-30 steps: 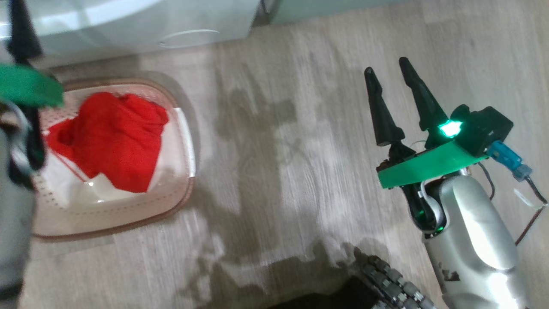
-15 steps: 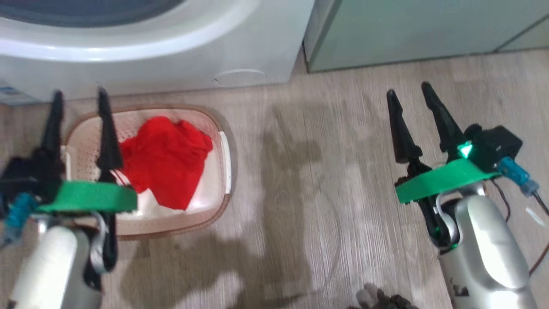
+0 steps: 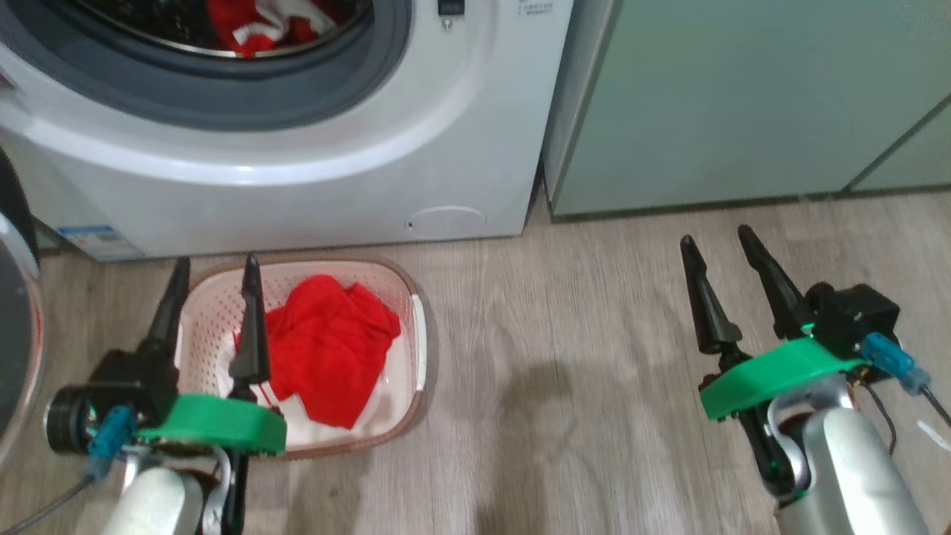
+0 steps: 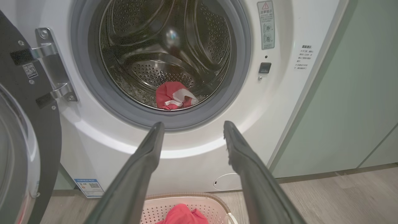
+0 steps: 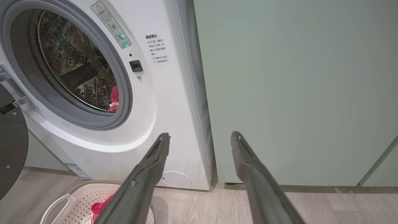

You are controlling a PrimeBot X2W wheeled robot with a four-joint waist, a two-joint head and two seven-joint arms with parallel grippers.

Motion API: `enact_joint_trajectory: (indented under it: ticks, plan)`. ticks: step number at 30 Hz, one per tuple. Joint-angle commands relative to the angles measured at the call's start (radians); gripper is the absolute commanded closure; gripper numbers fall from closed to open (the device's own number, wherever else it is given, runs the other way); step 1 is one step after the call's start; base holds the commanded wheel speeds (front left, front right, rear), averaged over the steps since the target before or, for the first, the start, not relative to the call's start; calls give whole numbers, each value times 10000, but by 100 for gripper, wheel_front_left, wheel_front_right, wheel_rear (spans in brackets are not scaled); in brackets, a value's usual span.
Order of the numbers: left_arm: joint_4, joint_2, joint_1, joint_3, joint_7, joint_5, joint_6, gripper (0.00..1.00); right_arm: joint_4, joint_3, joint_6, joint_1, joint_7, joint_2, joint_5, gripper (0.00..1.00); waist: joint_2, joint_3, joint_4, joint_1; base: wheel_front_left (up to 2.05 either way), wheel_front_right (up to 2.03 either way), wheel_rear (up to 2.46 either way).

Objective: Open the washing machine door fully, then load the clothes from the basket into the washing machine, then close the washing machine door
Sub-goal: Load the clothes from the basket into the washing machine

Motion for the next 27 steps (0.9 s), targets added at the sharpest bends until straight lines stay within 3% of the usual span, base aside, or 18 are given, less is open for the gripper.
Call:
enact_joint_trajectory:
  ticks: [1, 13, 27]
  plan:
    - [-235, 99, -122, 318, -94, 100, -17, 0, -402, 183, 0, 20, 43, 17, -73, 0, -1, -350, 32, 1, 0, 0, 0]
    - [2, 67, 598, 19, -73, 31, -109, 0, -1259, -45, 0, 1097, 643, 17, -150, 0, -1, -1378, 107, 1, 0, 0, 0]
    - [4, 137, 654, 29, 7, -35, 30, 0, -1586, -82, 0, 1277, 784, 17, -145, 0, -1, -1422, 111, 1, 0, 0, 0]
